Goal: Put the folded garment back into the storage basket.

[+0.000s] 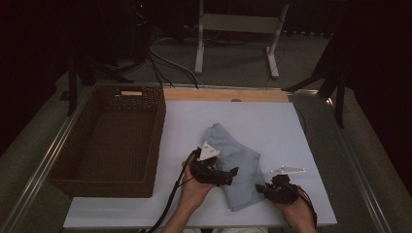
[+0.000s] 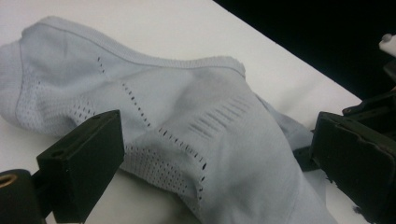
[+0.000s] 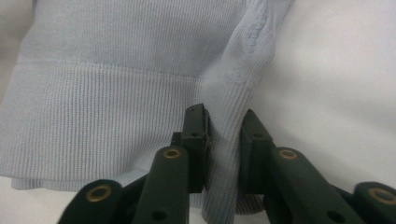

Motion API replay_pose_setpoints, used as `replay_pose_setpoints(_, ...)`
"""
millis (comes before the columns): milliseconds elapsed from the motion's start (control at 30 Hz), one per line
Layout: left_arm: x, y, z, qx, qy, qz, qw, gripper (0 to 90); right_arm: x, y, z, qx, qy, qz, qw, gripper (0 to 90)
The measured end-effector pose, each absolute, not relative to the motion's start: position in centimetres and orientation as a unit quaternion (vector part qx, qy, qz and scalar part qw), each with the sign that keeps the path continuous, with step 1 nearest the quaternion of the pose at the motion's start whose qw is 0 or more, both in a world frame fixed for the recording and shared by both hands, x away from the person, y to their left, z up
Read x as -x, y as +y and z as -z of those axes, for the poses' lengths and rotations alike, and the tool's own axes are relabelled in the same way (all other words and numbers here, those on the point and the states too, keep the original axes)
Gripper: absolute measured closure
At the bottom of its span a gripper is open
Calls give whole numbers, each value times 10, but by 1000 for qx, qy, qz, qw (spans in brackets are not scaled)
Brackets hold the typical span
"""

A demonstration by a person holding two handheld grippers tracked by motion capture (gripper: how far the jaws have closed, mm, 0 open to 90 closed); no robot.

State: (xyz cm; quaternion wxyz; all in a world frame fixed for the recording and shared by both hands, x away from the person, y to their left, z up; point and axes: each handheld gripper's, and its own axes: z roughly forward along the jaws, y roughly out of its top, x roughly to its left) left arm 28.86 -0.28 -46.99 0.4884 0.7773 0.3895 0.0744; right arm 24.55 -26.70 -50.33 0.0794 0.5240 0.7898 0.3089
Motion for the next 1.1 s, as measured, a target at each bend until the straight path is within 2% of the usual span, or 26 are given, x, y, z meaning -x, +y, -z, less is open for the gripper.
replay_pose_setpoints(1100, -298, 20, 475, -767, 405, -97, 489, 47, -236, -275, 495, -501, 807, -296, 98, 785)
